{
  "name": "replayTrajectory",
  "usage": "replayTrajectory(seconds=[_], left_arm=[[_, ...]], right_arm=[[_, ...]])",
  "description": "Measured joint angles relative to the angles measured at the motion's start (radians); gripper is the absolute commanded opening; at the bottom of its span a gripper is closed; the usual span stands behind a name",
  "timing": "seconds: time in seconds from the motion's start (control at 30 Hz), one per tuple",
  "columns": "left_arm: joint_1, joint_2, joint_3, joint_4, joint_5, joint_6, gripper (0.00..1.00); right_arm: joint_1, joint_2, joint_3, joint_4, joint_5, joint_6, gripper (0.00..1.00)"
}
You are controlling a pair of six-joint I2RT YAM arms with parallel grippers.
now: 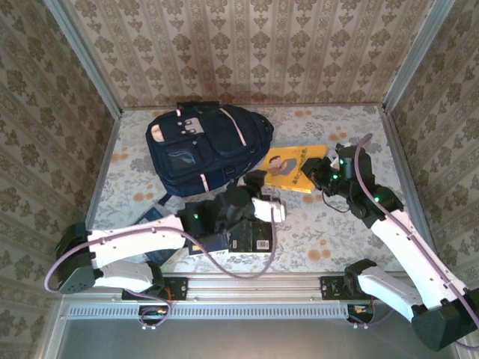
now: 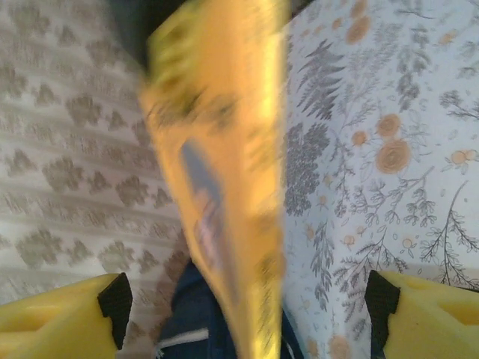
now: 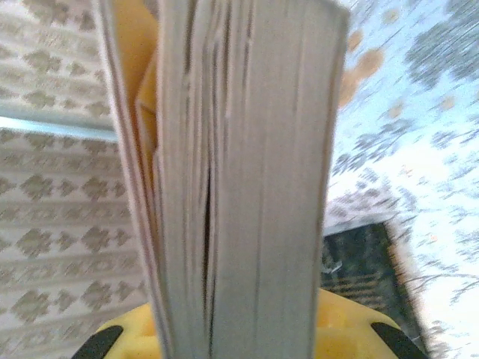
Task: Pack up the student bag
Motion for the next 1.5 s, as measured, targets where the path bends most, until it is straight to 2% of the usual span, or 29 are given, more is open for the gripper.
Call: replayTrajectory(seconds=[0.1, 0.23, 0.4, 0.5, 0.57, 0.7, 0.97, 1.17, 1.5], left_arm=[[0.177, -0.004, 0.097, -0.101, 0.163, -0.219, 0.70], [0.411, 0.076, 0.292, -0.230, 0.306, -0.538, 0.66], [0.669, 0.325, 0.578, -0.351, 0.487, -0.975, 0.58], [0.786, 0.480, 0.626, -0.328, 0.623, -1.240, 0.57], [0.832, 0.581, 0.639, -0.306, 0.686, -1.390, 0.56], [0.865, 0.783, 0.679, -0.238, 0.771, -1.629, 0.55], [0.866, 0.932, 0.754, -0.059, 0.843, -1.899, 0.50], [0.865, 0.998, 0.834, 0.005, 0.855, -1.974, 0.45], [0.864, 1.084, 0.937, -0.058, 0.857, -1.984, 0.41]], right_arm=[[-0.032, -0.039, -0.051, -0.016, 0.039, -0.049, 0.00], [-0.045, -0.079, -0.121, -0.043, 0.082, -0.108, 0.00], [-0.045, -0.145, -0.174, -0.082, 0.131, -0.171, 0.00], [-0.045, -0.187, -0.197, -0.087, 0.150, -0.193, 0.00], [-0.045, -0.204, -0.213, -0.087, 0.157, -0.207, 0.00], [-0.045, -0.209, -0.248, -0.083, 0.157, -0.214, 0.00], [-0.045, -0.168, -0.339, -0.055, 0.146, -0.210, 0.00], [-0.045, -0.137, -0.347, -0.006, 0.142, -0.209, 0.00], [-0.045, -0.128, -0.347, 0.005, 0.144, -0.209, 0.00]])
